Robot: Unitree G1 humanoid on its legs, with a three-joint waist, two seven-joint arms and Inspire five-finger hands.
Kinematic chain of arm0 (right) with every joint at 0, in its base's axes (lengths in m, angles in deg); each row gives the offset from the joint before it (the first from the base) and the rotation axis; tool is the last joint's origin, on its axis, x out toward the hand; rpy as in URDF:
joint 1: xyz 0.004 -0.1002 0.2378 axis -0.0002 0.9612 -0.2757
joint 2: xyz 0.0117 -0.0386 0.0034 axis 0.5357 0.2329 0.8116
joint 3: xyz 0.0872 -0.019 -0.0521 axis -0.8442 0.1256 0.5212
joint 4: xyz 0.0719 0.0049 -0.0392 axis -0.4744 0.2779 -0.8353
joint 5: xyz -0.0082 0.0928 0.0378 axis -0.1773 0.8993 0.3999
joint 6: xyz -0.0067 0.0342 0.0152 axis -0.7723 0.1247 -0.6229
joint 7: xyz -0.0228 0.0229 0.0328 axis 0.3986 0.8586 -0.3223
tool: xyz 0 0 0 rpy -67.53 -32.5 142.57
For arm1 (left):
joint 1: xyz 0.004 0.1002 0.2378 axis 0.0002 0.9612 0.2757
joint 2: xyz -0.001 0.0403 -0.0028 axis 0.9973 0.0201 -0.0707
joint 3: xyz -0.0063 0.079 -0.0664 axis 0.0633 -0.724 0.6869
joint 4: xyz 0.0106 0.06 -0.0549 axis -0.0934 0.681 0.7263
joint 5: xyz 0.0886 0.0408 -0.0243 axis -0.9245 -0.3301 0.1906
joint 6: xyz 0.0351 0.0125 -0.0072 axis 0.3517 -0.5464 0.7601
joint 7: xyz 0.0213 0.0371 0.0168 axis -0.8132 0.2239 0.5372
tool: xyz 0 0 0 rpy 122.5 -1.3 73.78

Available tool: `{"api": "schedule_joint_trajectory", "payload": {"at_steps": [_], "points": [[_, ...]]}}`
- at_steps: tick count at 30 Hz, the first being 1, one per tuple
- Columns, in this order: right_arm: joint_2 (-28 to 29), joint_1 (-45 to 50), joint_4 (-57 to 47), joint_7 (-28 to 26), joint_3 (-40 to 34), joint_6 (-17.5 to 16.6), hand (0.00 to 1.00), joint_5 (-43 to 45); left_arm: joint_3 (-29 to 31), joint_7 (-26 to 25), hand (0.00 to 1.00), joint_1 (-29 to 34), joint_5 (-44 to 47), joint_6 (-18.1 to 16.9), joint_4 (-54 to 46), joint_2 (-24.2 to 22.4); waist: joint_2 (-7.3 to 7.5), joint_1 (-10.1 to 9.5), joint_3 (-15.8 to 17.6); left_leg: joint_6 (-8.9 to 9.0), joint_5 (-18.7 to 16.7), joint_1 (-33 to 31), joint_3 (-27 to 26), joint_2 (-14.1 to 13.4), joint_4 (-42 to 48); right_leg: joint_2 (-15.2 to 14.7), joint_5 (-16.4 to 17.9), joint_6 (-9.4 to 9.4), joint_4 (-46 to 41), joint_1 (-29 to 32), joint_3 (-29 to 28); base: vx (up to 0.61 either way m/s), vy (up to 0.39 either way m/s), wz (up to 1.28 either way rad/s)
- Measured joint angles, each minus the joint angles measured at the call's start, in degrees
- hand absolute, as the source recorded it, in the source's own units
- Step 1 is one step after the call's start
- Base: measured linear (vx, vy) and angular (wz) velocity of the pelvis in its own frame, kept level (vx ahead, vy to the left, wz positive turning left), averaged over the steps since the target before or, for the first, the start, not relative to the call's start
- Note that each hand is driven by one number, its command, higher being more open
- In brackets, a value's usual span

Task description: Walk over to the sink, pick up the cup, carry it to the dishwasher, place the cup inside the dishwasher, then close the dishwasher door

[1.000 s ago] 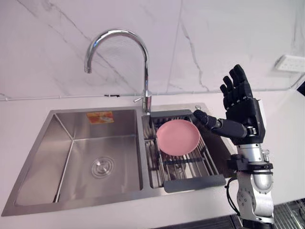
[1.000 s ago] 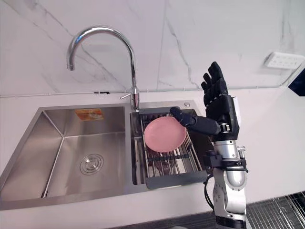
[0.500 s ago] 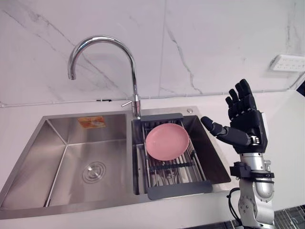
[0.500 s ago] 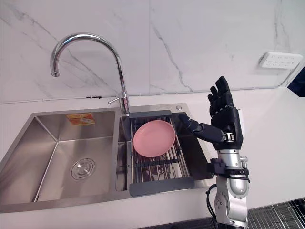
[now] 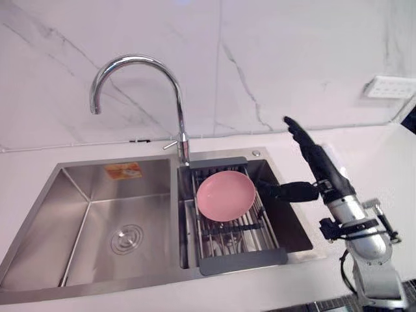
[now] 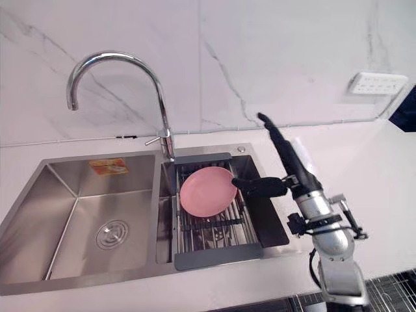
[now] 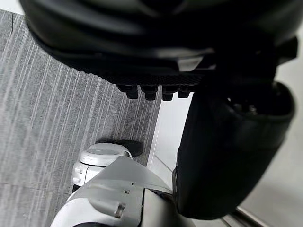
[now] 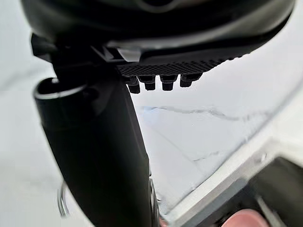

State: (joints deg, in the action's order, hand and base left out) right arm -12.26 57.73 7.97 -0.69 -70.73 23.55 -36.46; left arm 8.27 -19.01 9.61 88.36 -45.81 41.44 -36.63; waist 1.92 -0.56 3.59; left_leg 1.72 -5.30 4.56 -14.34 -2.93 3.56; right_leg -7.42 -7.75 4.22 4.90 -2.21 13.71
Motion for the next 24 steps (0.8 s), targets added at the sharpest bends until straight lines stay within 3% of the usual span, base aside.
{"api": "schedule_joint_trajectory", "payload": {"at_steps": [7, 16, 24], "points": [[-4.29, -5.22, -2.03, -5.93, 2.95, -0.86, 1.0, -10.89, -1.07, 0.0, 1.0, -0.2, -0.13, -0.07, 2.03, 1.24, 0.89, 0.02, -1.87, 0.03, 1.33, 1.31, -0.32, 0.05, -2.88, 0.34, 0.02, 0.01, -0.01, 0.26, -0.42, -0.01, -0.007, -0.04], [-5.43, -8.79, -2.12, -20.65, 11.94, -2.39, 1.0, -17.84, -0.91, -0.12, 1.0, -0.17, -1.34, 0.65, 2.1, 2.59, 2.59, -0.25, -2.72, -0.24, 2.25, 1.98, 0.11, 0.26, -4.54, 0.39, 0.03, 0.03, -0.02, 0.18, -0.14, 0.0, -0.003, 0.01], [-6.81, -10.0, 1.46, -24.03, 20.44, -1.72, 1.0, -24.49, -0.96, -0.23, 1.0, -2.18, -1.91, 1.85, 2.07, 2.88, 3.27, -0.66, -2.29, -0.16, 3.2, 1.54, 1.23, 0.29, -5.36, 0.37, 0.04, 0.03, -0.02, 0.28, 0.66, -0.05, -0.024, 0.07]]}}
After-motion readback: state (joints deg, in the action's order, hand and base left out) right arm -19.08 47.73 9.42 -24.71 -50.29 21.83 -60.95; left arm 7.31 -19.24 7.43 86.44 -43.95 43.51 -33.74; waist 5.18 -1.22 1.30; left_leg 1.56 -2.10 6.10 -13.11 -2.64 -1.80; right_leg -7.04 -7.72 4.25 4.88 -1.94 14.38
